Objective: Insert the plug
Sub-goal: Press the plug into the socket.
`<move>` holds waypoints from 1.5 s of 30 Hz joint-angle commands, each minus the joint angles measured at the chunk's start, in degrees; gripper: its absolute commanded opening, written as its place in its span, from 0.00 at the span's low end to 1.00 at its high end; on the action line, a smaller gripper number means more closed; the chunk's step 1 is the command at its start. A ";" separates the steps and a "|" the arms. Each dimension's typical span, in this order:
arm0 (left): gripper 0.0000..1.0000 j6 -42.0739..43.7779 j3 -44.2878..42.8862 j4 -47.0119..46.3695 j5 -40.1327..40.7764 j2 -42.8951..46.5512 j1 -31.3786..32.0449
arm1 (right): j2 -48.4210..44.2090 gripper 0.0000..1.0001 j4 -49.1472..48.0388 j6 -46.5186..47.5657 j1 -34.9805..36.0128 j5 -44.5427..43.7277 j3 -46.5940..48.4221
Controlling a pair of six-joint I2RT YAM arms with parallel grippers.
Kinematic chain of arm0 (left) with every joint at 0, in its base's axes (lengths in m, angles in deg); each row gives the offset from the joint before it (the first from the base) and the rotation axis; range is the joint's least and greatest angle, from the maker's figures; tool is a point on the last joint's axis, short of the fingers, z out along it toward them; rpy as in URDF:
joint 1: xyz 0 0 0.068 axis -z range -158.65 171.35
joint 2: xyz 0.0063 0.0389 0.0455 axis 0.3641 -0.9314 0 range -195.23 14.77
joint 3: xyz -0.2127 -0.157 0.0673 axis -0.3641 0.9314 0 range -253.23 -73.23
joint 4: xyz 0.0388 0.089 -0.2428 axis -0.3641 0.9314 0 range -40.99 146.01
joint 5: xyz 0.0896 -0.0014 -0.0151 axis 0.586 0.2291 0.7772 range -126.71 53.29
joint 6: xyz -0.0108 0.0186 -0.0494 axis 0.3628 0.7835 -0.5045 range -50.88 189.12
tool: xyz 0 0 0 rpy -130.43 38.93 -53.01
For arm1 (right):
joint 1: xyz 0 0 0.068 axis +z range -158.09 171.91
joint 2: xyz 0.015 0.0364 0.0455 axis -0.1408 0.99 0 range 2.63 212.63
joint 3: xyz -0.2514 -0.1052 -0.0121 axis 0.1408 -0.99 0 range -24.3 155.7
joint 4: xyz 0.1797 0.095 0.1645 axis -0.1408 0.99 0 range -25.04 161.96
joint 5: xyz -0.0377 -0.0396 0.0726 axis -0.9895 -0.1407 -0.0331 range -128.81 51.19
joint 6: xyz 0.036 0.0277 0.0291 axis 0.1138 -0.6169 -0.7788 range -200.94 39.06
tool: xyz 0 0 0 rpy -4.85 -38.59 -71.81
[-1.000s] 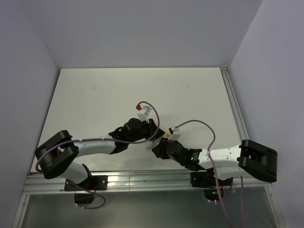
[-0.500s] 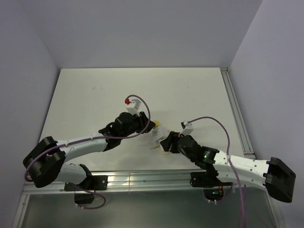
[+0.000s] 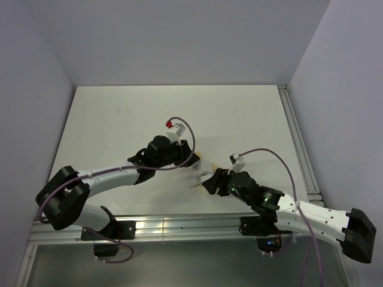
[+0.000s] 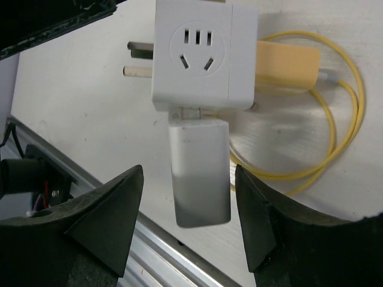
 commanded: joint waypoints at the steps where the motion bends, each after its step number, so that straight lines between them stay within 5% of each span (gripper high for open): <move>1: 0.36 2.60 -2.51 -3.08 -3.57 -0.85 -0.07 | -3.77 0.69 3.62 1.01 -0.45 1.92 -1.15; 14: 0.37 3.65 -5.41 -2.56 -5.33 -5.86 -0.07 | -1.50 0.68 2.31 -0.75 -0.45 3.15 -2.30; 22: 0.40 4.97 -7.07 -2.38 -6.73 -9.11 -0.07 | 0.26 0.50 2.66 -1.10 -0.63 0.69 -0.54; 26: 0.35 4.45 -7.34 -2.73 -7.88 -10.26 -0.07 | 0.53 0.36 3.53 -0.67 -1.07 -1.33 1.75; 34: 0.20 3.04 -5.24 -2.38 -8.40 -9.12 -0.07 | -0.35 0.33 7.23 1.09 -3.44 -3.18 5.00; 38: 0.16 1.29 -4.27 -3.87 -10.25 -9.73 -0.07 | -0.27 0.23 6.18 1.27 -5.20 -3.09 4.56; 45: 0.11 -0.82 -3.65 -6.15 -12.53 -12.11 0.02 | 2.46 0.22 2.83 1.97 -5.55 -4.23 5.18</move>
